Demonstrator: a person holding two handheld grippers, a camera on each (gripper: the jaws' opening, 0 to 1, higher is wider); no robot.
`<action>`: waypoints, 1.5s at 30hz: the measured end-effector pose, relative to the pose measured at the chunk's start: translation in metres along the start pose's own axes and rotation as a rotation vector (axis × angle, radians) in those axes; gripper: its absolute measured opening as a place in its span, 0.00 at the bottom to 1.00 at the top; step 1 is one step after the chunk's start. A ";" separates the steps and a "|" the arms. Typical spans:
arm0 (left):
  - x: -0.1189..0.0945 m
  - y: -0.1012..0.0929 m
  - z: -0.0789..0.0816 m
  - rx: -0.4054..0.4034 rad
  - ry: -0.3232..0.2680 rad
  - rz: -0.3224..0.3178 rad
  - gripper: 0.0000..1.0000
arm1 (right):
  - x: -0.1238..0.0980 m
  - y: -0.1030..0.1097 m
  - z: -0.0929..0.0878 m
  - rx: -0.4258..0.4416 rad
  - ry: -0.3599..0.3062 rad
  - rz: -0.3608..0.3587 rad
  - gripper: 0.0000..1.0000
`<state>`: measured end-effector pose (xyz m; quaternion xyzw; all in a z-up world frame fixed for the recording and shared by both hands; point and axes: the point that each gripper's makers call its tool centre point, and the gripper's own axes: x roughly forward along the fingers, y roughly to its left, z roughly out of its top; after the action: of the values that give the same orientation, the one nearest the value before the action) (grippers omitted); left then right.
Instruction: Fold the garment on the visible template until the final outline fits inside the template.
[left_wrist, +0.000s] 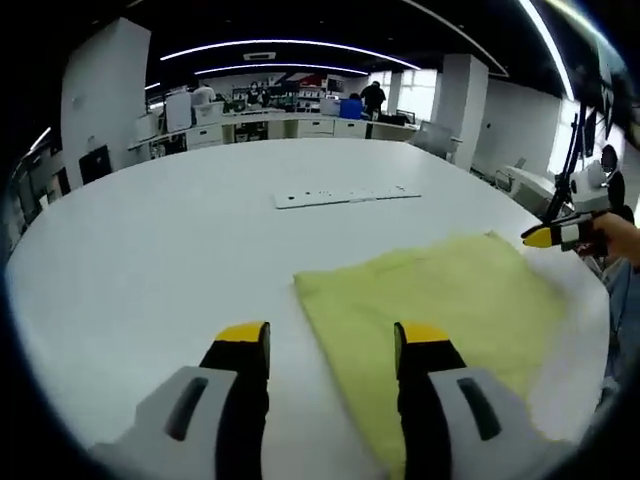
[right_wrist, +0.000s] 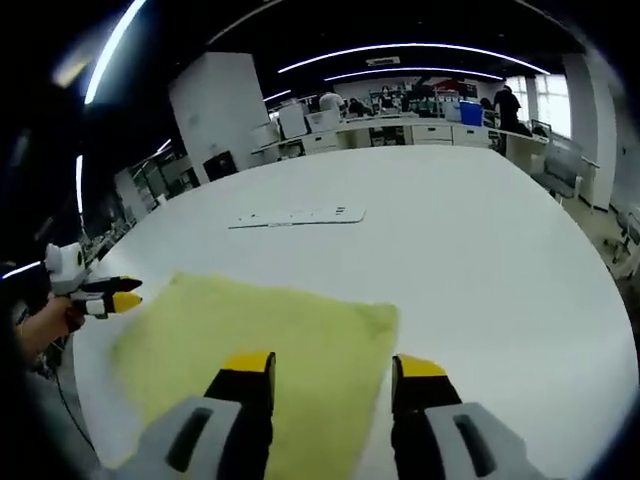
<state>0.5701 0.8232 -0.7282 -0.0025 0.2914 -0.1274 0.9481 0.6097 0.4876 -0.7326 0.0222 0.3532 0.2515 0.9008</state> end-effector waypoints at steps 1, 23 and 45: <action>-0.004 -0.001 -0.002 0.007 -0.003 -0.011 0.46 | -0.003 0.001 -0.002 -0.004 0.004 0.004 0.45; -0.054 -0.038 -0.037 0.006 -0.023 -0.114 0.31 | -0.063 0.028 -0.068 0.006 0.063 0.039 0.37; -0.072 -0.043 -0.073 -0.049 0.042 -0.106 0.18 | -0.077 0.025 -0.111 0.029 0.110 0.011 0.15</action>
<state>0.4615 0.8039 -0.7453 -0.0383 0.3136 -0.1704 0.9334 0.4786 0.4575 -0.7625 0.0233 0.4057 0.2521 0.8782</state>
